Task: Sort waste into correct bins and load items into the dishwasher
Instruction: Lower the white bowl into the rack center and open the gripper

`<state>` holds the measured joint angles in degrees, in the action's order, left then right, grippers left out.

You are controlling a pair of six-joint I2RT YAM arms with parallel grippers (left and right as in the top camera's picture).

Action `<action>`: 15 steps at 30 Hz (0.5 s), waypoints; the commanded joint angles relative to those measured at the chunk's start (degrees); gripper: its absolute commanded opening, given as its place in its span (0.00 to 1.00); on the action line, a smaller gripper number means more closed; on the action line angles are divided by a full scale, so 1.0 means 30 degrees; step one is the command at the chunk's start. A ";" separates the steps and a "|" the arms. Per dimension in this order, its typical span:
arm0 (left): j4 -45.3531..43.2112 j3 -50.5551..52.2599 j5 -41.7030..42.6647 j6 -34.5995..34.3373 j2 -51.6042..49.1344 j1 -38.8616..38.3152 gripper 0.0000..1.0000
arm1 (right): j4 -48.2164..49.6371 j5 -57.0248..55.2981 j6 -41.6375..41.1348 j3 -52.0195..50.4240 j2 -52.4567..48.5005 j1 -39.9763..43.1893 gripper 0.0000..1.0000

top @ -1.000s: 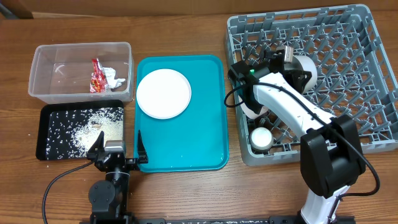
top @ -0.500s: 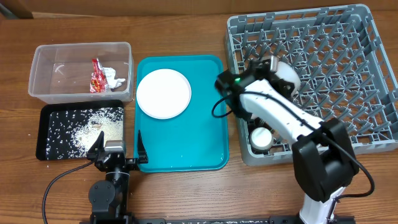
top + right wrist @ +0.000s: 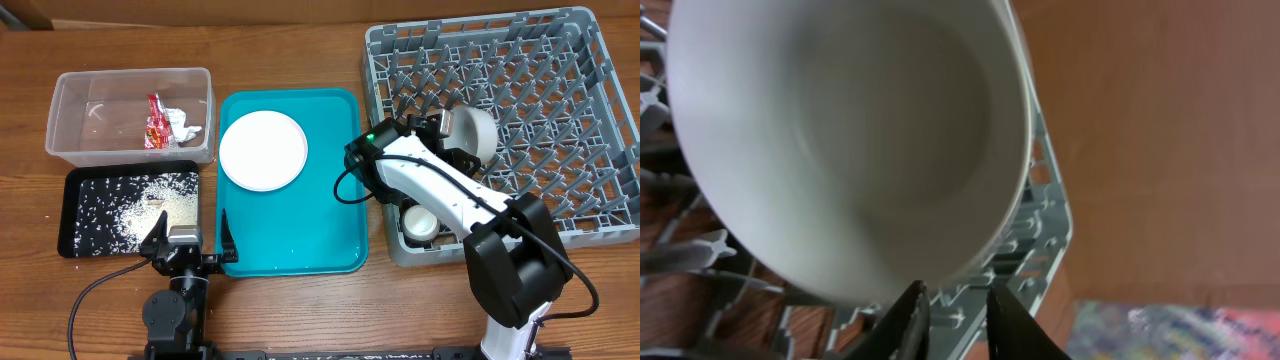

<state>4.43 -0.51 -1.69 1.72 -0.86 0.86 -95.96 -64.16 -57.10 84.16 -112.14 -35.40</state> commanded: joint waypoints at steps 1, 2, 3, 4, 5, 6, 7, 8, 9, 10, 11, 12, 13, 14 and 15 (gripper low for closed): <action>-0.0066 0.0080 -0.0051 0.0299 0.0204 0.0080 1.00 | 0.0525 0.0765 -0.1049 -0.0007 -0.0124 -0.0117 0.26; -0.0066 0.0080 -0.0051 0.0299 0.0204 0.0080 1.00 | 0.0809 0.0874 -0.0984 -0.0007 -0.0124 -0.0109 0.26; -0.0066 0.0080 -0.0051 0.0299 0.0204 0.0080 1.00 | 0.1071 0.0947 -0.0831 -0.0007 -0.0124 -0.0109 0.26; -0.0066 0.0080 -0.0044 0.0299 0.0204 0.0080 1.00 | 0.1224 0.0954 -0.0750 -0.0007 -0.0124 -0.0109 0.26; -0.0066 0.0080 -0.0051 0.0299 0.0204 0.0080 1.00 | 0.1464 0.0969 -0.0444 -0.0007 -0.0124 -0.0109 0.26; -0.0066 0.0080 -0.0051 0.0299 0.0204 0.0080 1.00 | 0.1705 0.0991 -0.0197 -0.0007 -0.0124 -0.0109 0.26; -0.0066 0.0080 -0.0051 0.0299 0.0204 0.0080 1.00 | 0.1887 0.0984 0.0131 -0.0007 -0.0124 -0.0109 0.26; -0.0066 0.0080 -0.0051 0.0299 0.0204 0.0080 1.00 | 0.1829 0.0678 0.0168 -0.0007 -0.0117 -0.0109 0.26; -0.0066 0.0080 -0.0051 0.0299 0.0204 0.0080 1.00 | 0.1814 0.0444 0.0153 0.0029 -0.0051 -0.0109 0.25; -0.0066 0.0080 -0.0051 0.0299 0.0204 0.0080 1.00 | 0.1836 0.0240 0.0066 0.0124 0.0000 -0.0109 0.26; -0.0066 0.0080 -0.0051 0.0299 0.0204 0.0080 1.00 | 0.1843 0.0102 0.0000 0.0335 0.0138 -0.0109 0.26; -0.0066 0.0080 -0.0051 0.0299 0.0204 0.0080 1.00 | 0.1916 0.0044 0.0015 0.0721 0.0372 -0.0109 0.27; -0.0066 0.0080 -0.0051 0.0299 0.0204 0.0080 1.00 | 0.1974 0.0051 0.0022 0.1122 0.0590 -0.0109 0.29; -0.0066 0.0080 -0.0051 0.0299 0.0204 0.0080 1.00 | 0.2040 0.0124 0.0029 0.1639 0.0860 -0.0073 0.32; -0.0066 0.0080 -0.0051 0.0299 0.0204 0.0080 1.00 | 0.2135 0.0240 0.0058 0.2237 0.1144 -0.0051 0.39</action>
<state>4.43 -0.51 -1.69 1.72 -0.86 0.86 -90.39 -61.98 -56.73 85.30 -112.14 -35.40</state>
